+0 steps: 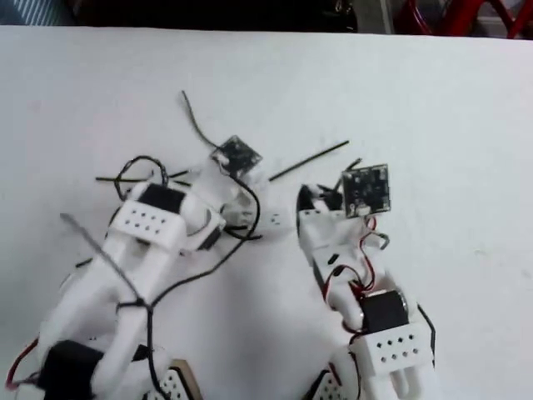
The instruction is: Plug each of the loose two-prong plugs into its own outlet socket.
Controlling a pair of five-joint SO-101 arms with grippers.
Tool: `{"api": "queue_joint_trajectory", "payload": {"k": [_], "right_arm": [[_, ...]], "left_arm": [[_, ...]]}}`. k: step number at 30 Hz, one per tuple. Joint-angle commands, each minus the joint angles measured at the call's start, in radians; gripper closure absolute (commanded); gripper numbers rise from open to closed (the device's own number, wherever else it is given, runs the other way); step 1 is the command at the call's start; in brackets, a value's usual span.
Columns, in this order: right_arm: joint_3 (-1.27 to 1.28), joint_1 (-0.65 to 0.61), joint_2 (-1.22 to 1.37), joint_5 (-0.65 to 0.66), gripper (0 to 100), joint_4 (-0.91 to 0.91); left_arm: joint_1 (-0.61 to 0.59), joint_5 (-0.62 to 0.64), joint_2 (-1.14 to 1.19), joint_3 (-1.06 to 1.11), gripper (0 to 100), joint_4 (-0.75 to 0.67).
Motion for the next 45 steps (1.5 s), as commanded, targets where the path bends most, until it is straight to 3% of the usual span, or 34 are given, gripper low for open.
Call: {"api": "queue_joint_trajectory", "payload": {"k": [1,5,9,13,18,20,24,29,38,45], "right_arm": [[-0.009,0.054,0.002,-0.052,98.1,-0.045],[-0.009,0.102,0.001,-0.066,98.1,-0.073],[-0.009,0.111,0.002,-0.068,98.1,-0.077],[-0.009,0.110,0.002,-0.068,98.1,-0.077],[-0.009,0.107,0.002,-0.068,98.1,-0.077],[-0.009,0.107,0.002,-0.068,98.1,-0.077],[-0.009,0.107,0.002,-0.068,98.1,-0.077],[-0.008,0.105,0.002,-0.066,98.1,-0.073],[-0.015,0.030,-0.001,-0.057,98.1,-0.013],[-0.015,0.013,0.002,-0.055,98.1,-0.008]], "left_arm": [[0.030,-0.114,-0.193,0.021,98,-0.028],[0.035,-0.160,-0.217,0.071,98,-0.098],[-0.045,-0.170,-0.216,0.081,98,-0.181],[-0.111,-0.336,-0.216,0.091,98,-0.213],[-0.096,-0.488,-0.225,0.184,95,-0.216],[-0.074,-0.473,-0.225,0.235,86,-0.216],[-0.061,-0.282,-0.226,0.259,70,-0.212],[-0.067,-0.229,-0.226,0.212,68,-0.169],[-0.139,-0.239,-0.226,0.029,68,0.031],[-0.185,-0.479,-0.182,0.008,68,0.066]]}}
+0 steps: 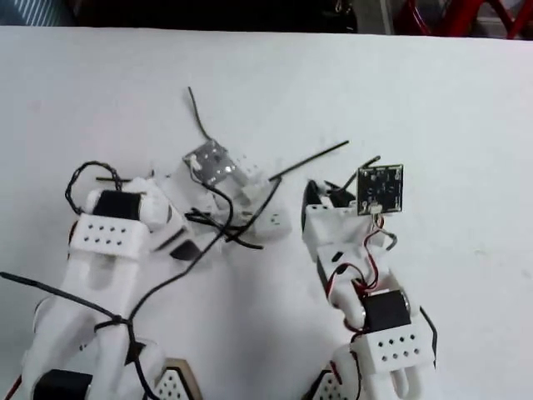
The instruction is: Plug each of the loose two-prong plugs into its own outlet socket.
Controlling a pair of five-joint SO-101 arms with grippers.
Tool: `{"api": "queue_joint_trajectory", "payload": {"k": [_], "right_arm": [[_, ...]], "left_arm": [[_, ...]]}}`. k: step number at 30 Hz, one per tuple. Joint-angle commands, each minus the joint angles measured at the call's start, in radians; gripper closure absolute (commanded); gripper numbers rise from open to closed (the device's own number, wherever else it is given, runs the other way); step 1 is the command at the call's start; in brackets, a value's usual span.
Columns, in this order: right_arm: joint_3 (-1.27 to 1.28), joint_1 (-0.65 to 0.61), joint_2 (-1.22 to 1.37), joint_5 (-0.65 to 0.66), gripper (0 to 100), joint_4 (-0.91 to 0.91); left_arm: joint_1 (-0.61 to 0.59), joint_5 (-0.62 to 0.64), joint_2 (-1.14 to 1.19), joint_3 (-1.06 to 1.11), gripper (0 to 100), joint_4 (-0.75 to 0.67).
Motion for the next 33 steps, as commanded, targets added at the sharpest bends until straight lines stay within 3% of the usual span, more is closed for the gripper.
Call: {"api": "queue_joint_trajectory", "payload": {"k": [1,15,22,26,30,33], "right_arm": [[-0.015,-0.008,0.002,0.006,98.1,0.002],[-0.014,-0.008,0.002,0.006,98.1,0.004],[-0.014,-0.007,0.002,0.006,98.1,0.004],[-0.014,-0.004,0.002,0.006,98.1,0.004],[-0.014,-0.002,0.001,0.006,98.1,0.004],[-0.014,-0.002,0.001,0.006,98.1,0.004]], "left_arm": [[0.010,-0.115,0.012,-0.021,68,0.012],[0.131,-0.083,0.499,-0.201,69,-0.057],[0.223,-0.071,0.532,-0.198,85,-0.058],[0.259,0.141,0.530,-0.242,91,-0.058],[0.260,0.308,0.532,-0.301,91,-0.058],[0.254,0.387,0.532,-0.325,85,-0.049]]}}
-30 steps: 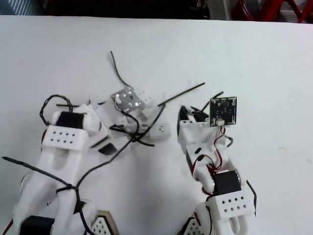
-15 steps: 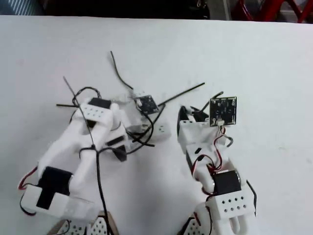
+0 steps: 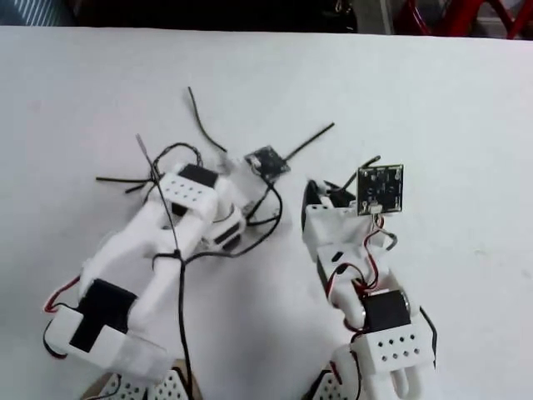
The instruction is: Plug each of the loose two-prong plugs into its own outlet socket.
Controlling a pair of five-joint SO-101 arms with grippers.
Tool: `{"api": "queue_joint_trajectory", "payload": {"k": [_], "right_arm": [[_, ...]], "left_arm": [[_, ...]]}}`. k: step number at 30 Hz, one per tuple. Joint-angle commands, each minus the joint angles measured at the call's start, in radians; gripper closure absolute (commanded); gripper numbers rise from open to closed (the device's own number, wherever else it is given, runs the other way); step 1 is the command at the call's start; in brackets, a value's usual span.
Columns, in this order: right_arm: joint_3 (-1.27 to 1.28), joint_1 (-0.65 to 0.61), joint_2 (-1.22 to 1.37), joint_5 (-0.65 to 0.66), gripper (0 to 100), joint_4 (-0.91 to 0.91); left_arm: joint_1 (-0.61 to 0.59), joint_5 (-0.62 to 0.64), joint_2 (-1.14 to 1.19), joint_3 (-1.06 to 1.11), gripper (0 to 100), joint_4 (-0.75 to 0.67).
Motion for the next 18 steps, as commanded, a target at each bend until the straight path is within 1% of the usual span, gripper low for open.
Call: {"api": "queue_joint_trajectory", "payload": {"k": [1,4,5,6,9,13,16,18], "right_arm": [[-0.014,-0.002,0.001,0.006,98.1,0.004],[-0.014,-0.002,0.001,0.006,98.1,0.004],[-0.014,-0.002,0.001,0.006,98.1,0.005],[-0.014,-0.002,0.002,0.006,98.1,0.005],[-0.014,-0.002,0.002,0.006,98.1,0.005],[-0.014,-0.008,0.002,0.029,98.1,0.018],[-0.037,-0.033,-0.002,0.040,98.1,0.064],[-0.077,-0.081,0.002,0.040,98.1,0.139]], "left_arm": [[0.001,0.129,-0.007,-0.080,81,0.005],[-0.008,0.137,-0.015,-0.080,67,0.029],[-0.013,0.141,-0.028,-0.074,64,0.028],[-0.021,0.138,-0.050,-0.071,62,0.028],[-0.035,0.135,-0.148,-0.071,64,0.071],[-0.050,0.135,-0.354,-0.069,65,0.166],[-0.116,0.135,-0.504,-0.068,65,0.236],[-0.193,0.137,-0.595,-0.035,65,0.255]]}}
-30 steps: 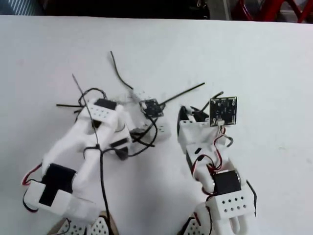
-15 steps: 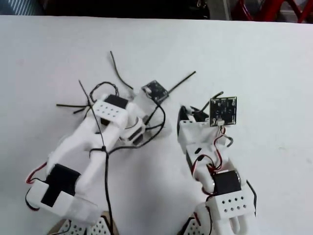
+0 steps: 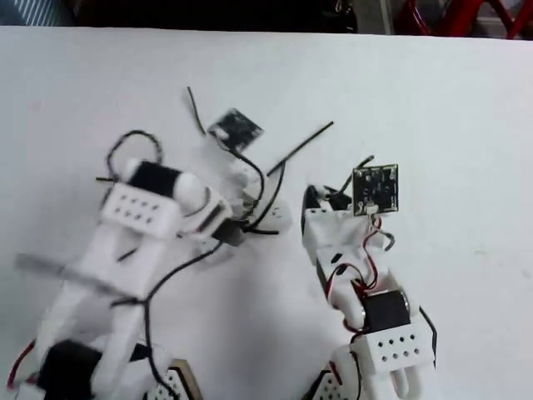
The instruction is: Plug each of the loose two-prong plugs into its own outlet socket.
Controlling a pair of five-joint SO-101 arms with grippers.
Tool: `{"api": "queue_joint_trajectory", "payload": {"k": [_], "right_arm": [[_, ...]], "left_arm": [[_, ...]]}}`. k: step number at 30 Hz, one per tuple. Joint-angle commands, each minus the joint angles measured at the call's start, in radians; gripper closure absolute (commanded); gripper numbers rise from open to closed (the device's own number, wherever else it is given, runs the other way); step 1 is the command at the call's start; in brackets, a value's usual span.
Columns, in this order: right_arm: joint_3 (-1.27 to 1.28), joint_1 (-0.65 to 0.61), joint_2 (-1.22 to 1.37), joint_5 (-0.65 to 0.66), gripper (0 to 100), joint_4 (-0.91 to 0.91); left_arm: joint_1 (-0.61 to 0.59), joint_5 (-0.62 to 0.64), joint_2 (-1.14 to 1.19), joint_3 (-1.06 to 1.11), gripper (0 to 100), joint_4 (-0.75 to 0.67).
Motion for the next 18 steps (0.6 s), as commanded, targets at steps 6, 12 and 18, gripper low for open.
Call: {"api": "queue_joint_trajectory", "payload": {"k": [6,12,18], "right_arm": [[-0.117,-0.291,0.004,0.012,98.1,0.194],[-0.133,-0.452,0.018,0.012,98.1,0.191],[-0.242,-0.532,0.236,0.005,98.1,0.170]], "left_arm": [[-0.354,0.006,-0.458,0.262,65,-0.017],[-0.536,0.014,-0.697,0.545,65,-0.141],[-0.619,0.064,-0.837,0.718,65,-0.233]]}}
